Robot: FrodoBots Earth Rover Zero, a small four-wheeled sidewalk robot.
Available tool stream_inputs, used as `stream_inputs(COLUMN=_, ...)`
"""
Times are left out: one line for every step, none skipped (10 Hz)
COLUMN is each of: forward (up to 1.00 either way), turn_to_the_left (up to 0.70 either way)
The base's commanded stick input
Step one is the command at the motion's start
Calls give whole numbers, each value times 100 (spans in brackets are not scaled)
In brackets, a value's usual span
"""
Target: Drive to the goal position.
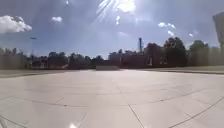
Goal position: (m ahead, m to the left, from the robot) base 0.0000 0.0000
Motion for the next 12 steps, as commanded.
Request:
stream_inputs(forward=5, turn_to_the_left=0)
stream_inputs(forward=4, turn_to_the_left=0)
stream_inputs(forward=4, turn_to_the_left=0)
stream_inputs(forward=5, turn_to_the_left=0)
stream_inputs(forward=5, turn_to_the_left=0)
stream_inputs(forward=5, turn_to_the_left=0)
stream_inputs(forward=4, turn_to_the_left=0)
stream_inputs(forward=4, turn_to_the_left=0)
stream_inputs(forward=4, turn_to_the_left=0)
stream_inputs(forward=4, turn_to_the_left=0)
stream_inputs(forward=4, turn_to_the_left=0)
stream_inputs(forward=5, turn_to_the_left=0)
